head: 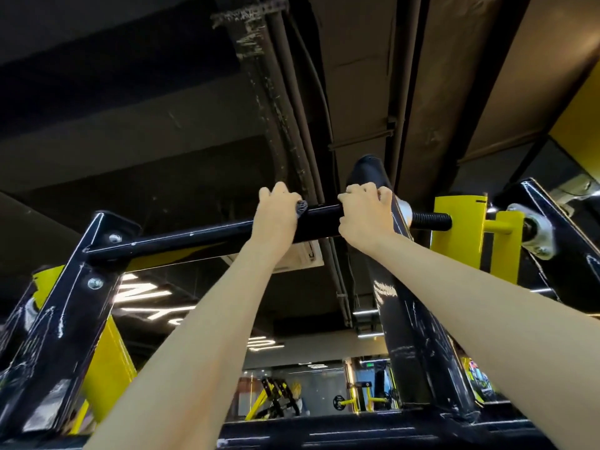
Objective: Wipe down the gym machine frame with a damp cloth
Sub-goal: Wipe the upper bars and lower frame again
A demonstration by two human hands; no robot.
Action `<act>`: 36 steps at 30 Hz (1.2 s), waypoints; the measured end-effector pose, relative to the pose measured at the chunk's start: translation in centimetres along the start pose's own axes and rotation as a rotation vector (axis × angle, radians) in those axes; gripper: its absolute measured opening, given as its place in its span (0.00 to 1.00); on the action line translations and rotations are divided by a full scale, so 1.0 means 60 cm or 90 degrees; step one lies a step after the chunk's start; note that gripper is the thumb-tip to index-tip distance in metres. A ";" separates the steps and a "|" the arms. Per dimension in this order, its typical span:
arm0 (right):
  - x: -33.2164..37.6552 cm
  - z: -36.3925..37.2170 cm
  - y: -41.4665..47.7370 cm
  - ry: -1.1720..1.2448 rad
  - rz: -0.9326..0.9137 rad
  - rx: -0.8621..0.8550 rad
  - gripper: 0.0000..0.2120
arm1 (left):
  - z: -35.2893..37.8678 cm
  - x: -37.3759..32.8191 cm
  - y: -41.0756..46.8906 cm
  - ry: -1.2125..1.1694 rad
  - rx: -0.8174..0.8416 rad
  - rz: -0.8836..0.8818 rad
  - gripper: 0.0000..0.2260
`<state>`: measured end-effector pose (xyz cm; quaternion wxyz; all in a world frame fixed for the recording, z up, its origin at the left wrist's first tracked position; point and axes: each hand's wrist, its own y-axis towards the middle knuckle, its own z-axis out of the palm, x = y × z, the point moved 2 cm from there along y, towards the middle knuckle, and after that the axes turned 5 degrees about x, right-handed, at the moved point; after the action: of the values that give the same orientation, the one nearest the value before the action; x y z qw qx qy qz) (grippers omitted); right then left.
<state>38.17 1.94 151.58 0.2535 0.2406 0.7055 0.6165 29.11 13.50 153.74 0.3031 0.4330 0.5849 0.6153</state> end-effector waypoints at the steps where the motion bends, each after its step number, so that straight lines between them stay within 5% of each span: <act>1: -0.001 0.001 0.002 -0.003 -0.009 0.000 0.16 | -0.006 0.009 0.007 0.010 0.010 -0.017 0.13; 7: -0.004 0.012 0.008 0.017 0.025 -0.015 0.17 | 0.007 -0.058 0.038 -0.112 0.058 0.088 0.13; 11: -0.011 0.011 0.019 0.119 0.010 -0.011 0.37 | 0.009 0.006 0.060 0.027 0.107 0.029 0.15; 14: -0.022 0.016 0.029 0.132 -0.008 -0.027 0.44 | 0.007 -0.039 0.054 0.043 0.069 0.085 0.15; 17: -0.025 0.020 0.031 0.129 -0.008 -0.047 0.46 | 0.009 -0.057 0.040 -0.013 0.058 0.111 0.16; 21: -0.021 0.002 0.034 0.110 -0.017 0.012 0.47 | -0.006 -0.009 0.054 0.122 0.136 0.058 0.16; 25: -0.022 -0.003 0.040 0.096 -0.037 0.005 0.48 | -0.005 -0.077 0.044 0.065 0.097 0.150 0.13; 31: -0.023 0.003 0.036 0.080 -0.056 -0.007 0.45 | -0.006 -0.037 0.020 0.133 0.067 0.040 0.18; 36: -0.025 0.006 0.038 0.104 -0.035 -0.039 0.40 | 0.021 -0.102 -0.010 0.029 -0.022 0.110 0.15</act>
<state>39.61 1.48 153.90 0.2191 0.1624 0.7112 0.6480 32.88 8.77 151.99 0.2431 0.4627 0.5415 0.6585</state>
